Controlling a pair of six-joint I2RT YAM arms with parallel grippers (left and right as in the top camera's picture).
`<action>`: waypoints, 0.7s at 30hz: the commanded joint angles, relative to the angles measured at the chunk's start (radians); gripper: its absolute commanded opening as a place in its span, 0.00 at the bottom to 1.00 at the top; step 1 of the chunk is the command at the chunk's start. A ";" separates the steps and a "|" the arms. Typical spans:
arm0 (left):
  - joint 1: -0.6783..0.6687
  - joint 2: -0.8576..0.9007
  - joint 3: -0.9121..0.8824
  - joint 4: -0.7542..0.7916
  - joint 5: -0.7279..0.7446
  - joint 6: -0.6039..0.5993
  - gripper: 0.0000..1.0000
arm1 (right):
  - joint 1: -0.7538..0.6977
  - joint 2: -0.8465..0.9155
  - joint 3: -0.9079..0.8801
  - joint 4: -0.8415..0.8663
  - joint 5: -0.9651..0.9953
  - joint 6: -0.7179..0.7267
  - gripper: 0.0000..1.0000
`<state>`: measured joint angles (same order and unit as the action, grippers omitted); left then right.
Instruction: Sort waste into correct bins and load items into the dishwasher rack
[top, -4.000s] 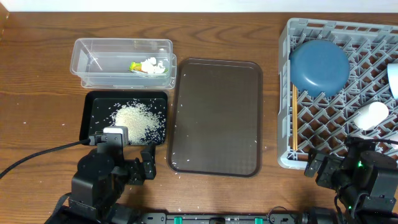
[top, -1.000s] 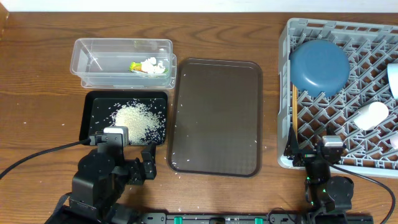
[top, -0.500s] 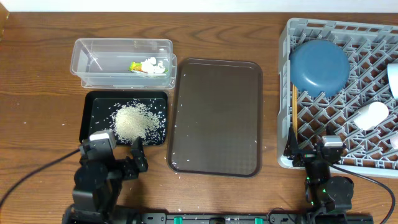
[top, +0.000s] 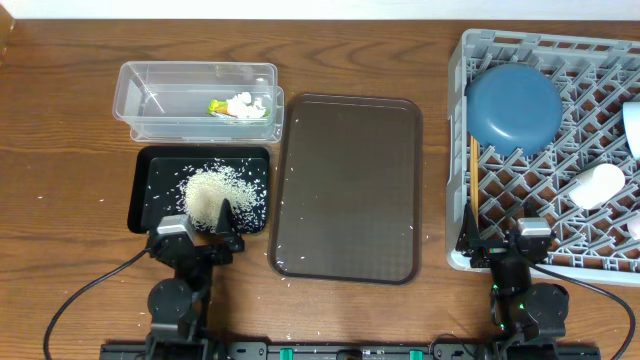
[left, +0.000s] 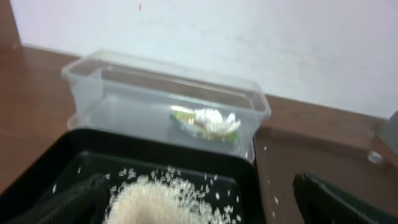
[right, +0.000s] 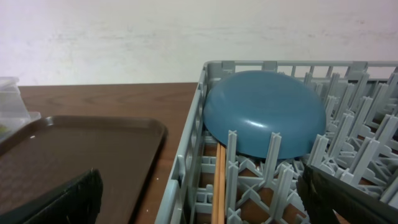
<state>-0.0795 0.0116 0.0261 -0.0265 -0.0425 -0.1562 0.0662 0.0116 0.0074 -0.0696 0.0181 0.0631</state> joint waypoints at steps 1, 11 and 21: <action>0.006 -0.010 -0.022 -0.034 0.008 0.051 0.97 | 0.019 -0.006 -0.002 -0.004 -0.003 -0.012 0.99; 0.005 -0.008 -0.022 -0.043 0.012 0.050 0.97 | 0.019 -0.006 -0.002 -0.004 -0.003 -0.012 0.99; 0.005 -0.008 -0.022 -0.043 0.012 0.051 0.97 | 0.019 -0.006 -0.002 -0.004 -0.003 -0.012 0.99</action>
<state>-0.0792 0.0105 0.0265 -0.0357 -0.0292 -0.1253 0.0662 0.0120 0.0074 -0.0700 0.0181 0.0631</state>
